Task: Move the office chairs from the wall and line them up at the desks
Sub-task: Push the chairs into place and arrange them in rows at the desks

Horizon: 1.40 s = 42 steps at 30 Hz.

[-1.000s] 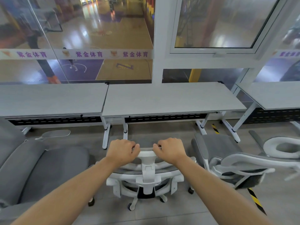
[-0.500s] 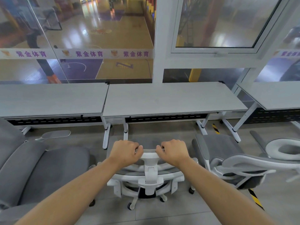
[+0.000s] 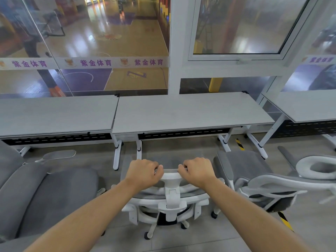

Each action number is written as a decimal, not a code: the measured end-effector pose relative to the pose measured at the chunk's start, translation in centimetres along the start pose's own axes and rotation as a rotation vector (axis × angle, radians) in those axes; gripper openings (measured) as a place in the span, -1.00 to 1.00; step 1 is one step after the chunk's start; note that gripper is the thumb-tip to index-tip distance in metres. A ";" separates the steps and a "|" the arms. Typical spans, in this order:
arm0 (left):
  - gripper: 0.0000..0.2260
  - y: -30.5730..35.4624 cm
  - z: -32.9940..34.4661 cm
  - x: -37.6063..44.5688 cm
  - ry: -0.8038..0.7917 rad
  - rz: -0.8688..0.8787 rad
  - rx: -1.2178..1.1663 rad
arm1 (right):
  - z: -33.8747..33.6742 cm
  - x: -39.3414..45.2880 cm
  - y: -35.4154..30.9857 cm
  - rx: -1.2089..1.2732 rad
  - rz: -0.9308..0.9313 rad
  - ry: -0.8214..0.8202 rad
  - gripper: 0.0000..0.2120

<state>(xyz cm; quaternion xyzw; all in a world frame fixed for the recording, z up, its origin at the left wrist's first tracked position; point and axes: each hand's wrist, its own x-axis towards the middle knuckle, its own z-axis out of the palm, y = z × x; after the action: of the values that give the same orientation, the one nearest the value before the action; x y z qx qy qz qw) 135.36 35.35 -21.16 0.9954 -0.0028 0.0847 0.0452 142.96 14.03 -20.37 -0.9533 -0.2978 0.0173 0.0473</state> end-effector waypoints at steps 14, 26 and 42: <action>-0.51 0.2 0.3 -0.6 -0.011 -0.017 0.004 | 0.7 -0.5 0.2 -0.006 -0.028 0.063 -0.53; -0.55 0.1 0.7 -1.1 0.007 -0.015 -0.025 | 1.0 -0.8 -0.1 -0.015 -0.030 0.097 -0.51; -0.54 0.7 0.7 -1.8 -0.019 -0.028 -0.004 | 0.9 -1.4 0.0 -0.018 -0.021 0.083 -0.50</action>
<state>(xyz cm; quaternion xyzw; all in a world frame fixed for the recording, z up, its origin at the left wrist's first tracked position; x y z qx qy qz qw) 133.69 34.63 -22.05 0.9960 0.0106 0.0745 0.0485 141.75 13.32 -21.27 -0.9504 -0.3057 -0.0253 0.0511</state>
